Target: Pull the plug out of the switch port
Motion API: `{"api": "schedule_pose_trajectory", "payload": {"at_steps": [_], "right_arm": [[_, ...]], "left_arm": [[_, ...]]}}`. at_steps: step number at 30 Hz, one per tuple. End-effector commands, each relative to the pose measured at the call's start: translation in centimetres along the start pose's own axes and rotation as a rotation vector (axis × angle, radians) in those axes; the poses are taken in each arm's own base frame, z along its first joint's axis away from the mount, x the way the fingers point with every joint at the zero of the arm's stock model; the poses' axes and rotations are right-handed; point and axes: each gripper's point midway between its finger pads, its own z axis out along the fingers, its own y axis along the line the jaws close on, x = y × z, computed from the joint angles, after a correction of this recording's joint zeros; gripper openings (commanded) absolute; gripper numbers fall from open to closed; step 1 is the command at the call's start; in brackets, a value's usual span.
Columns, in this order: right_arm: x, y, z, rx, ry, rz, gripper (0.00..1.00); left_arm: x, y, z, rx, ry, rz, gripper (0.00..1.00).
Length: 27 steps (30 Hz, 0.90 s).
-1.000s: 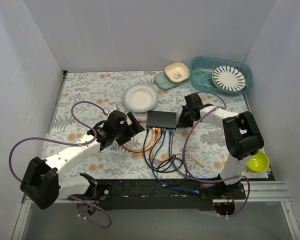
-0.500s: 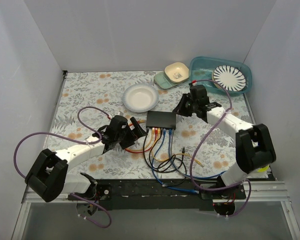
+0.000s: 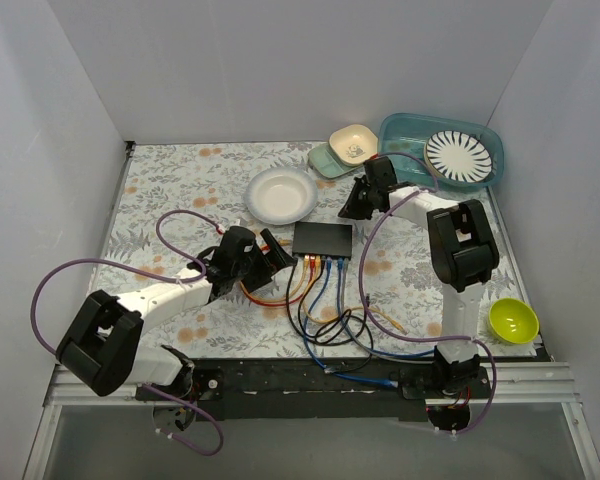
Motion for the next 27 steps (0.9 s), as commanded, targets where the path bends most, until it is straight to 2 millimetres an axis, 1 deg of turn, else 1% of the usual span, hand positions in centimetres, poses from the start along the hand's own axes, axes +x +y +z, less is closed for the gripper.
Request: {"api": "schedule_pose_trajectory", "payload": {"at_steps": [1, 3, 4, 7, 9, 11, 12, 13, 15, 16, 19, 22, 23, 25, 26, 27], "right_arm": [[-0.8, -0.5, 1.0, 0.006, 0.000, 0.030, 0.07], [0.1, -0.9, 1.4, 0.013, 0.039, 0.028, 0.08], [0.6, -1.1, 1.4, 0.016, 0.057, 0.030, 0.08], [2.8, -1.1, 0.9, 0.004, 0.107, 0.012, 0.07], [4.3, -1.3, 0.1, -0.003, 0.130, 0.004, 0.07], [5.4, -0.8, -0.7, -0.021, 0.140, -0.004, 0.07], [6.6, -1.3, -0.8, -0.016, 0.159, -0.001, 0.07], [7.2, -1.4, -1.0, -0.020, 0.169, 0.000, 0.07], [8.2, -1.4, -1.6, -0.032, 0.187, 0.011, 0.07], [8.3, -1.4, -1.8, -0.039, 0.190, 0.013, 0.07], [8.1, -0.9, -2.7, -0.053, 0.181, -0.001, 0.08], [6.3, -0.8, -4.0, -0.009, 0.106, -0.011, 0.08], [4.5, 0.3, -5.5, -0.023, 0.022, -0.024, 0.08], [2.8, 2.0, -7.2, -0.083, -0.065, -0.031, 0.08], [2.1, 4.2, -8.7, -0.181, -0.099, -0.058, 0.08], [1.7, 5.8, -9.2, -0.252, -0.110, -0.078, 0.08]], "left_arm": [[-0.5, 0.1, -0.4, 0.009, -0.016, 0.004, 0.91], [-0.5, 0.3, -0.4, 0.006, -0.015, 0.001, 0.91], [-0.6, 0.4, -0.3, 0.007, -0.014, -0.001, 0.91], [-0.3, 0.7, -0.1, -0.002, 0.002, -0.005, 0.90], [-0.1, 0.8, 0.1, -0.006, 0.010, -0.014, 0.90], [0.2, 1.4, 0.3, -0.029, 0.028, -0.022, 0.88], [0.1, 1.4, 0.2, -0.032, 0.029, -0.023, 0.87], [0.3, 1.7, 0.3, -0.045, 0.038, -0.027, 0.84], [0.4, 2.0, 0.3, -0.049, 0.044, -0.033, 0.83], [0.6, 1.9, 0.3, -0.041, 0.047, -0.036, 0.81], [0.8, 1.9, 0.1, -0.016, 0.048, -0.048, 0.79], [0.3, 1.7, 0.0, -0.003, 0.032, -0.054, 0.76], [0.1, 1.6, -0.1, 0.002, 0.029, -0.040, 0.75], [-0.5, 1.7, 0.0, 0.002, 0.020, -0.026, 0.75], [-0.9, 1.5, 0.1, 0.007, 0.016, -0.021, 0.74], [-1.1, 1.7, 0.2, 0.009, 0.020, -0.008, 0.73]]}}
